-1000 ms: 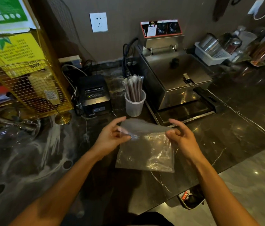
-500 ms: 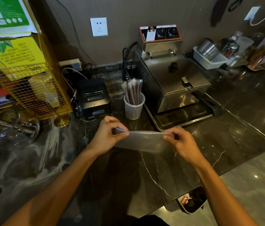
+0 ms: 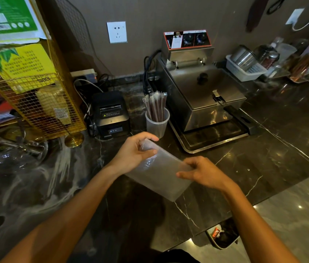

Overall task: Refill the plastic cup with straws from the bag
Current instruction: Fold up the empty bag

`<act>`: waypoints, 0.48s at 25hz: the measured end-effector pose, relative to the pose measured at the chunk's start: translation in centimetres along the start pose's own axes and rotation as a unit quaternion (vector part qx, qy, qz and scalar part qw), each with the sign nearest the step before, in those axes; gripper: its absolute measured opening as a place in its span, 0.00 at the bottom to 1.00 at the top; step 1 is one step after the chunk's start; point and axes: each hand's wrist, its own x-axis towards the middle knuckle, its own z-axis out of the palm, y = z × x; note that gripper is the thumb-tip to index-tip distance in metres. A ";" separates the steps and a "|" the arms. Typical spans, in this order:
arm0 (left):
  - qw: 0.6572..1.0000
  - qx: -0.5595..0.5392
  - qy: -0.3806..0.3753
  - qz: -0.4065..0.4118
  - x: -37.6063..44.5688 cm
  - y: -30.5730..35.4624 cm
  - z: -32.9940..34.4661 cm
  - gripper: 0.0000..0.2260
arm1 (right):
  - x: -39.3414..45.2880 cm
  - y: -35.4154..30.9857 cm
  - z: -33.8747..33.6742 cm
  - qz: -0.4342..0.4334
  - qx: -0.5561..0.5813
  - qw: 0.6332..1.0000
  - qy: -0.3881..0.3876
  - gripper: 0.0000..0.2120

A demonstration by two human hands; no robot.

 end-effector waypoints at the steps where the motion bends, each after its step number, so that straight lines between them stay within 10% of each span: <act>1: 1.000 -0.005 -0.008 -0.002 0.0 0.2 0.0 0.19 | 0.0 -0.2 0.3 -0.005 -0.007 1.000 -0.007 0.05; 9: 0.986 -0.066 0.111 -0.108 -0.8 -1.3 -0.9 0.49 | -0.7 0.6 1.1 -0.021 0.292 0.956 0.038 0.11; 12: 0.964 -0.150 0.042 -0.216 -1.6 -2.2 0.3 0.63 | -1.0 0.4 1.6 0.011 0.428 0.902 0.054 0.09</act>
